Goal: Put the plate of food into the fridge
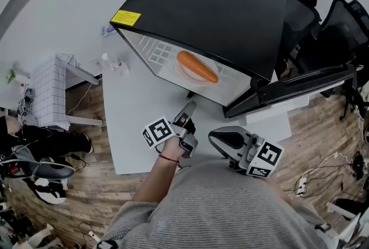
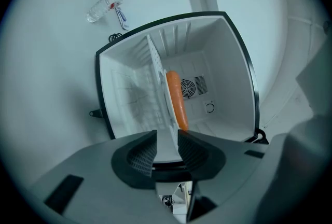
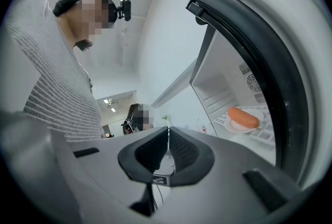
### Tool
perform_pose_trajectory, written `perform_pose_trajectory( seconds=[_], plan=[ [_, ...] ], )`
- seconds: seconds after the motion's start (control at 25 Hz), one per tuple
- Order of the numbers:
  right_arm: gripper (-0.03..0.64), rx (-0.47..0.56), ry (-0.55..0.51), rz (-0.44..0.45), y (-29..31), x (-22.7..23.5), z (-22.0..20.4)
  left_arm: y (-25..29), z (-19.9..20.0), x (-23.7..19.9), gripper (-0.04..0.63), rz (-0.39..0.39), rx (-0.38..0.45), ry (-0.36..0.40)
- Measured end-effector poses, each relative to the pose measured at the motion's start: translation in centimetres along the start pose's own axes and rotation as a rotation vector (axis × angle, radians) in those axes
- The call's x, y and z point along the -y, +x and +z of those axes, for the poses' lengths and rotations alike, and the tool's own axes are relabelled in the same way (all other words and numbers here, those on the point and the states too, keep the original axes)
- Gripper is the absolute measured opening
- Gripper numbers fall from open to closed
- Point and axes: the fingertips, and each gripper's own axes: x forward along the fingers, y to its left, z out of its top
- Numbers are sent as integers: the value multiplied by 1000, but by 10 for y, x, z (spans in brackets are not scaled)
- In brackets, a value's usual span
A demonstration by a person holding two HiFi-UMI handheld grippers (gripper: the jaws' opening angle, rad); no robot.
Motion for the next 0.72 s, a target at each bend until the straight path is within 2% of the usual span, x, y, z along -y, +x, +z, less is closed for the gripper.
perform_pose_trajectory(
  seconds=[0.32, 0.52, 0.6, 0.72],
  plan=[
    [14, 6, 1, -13, -2, 4, -2, -12, -18, 10, 45, -41, -33, 35],
    [14, 1, -1, -19, -2, 6, -3, -17, -21, 19, 12, -74, -45, 99],
    [14, 0, -2, -21, -1, 7, -4, -19, -21, 21, 11, -76, -45, 148],
    [14, -4, -3, -25, -1, 8, -6, -23, -19, 26, 11, -89, -35, 299]
  ],
)
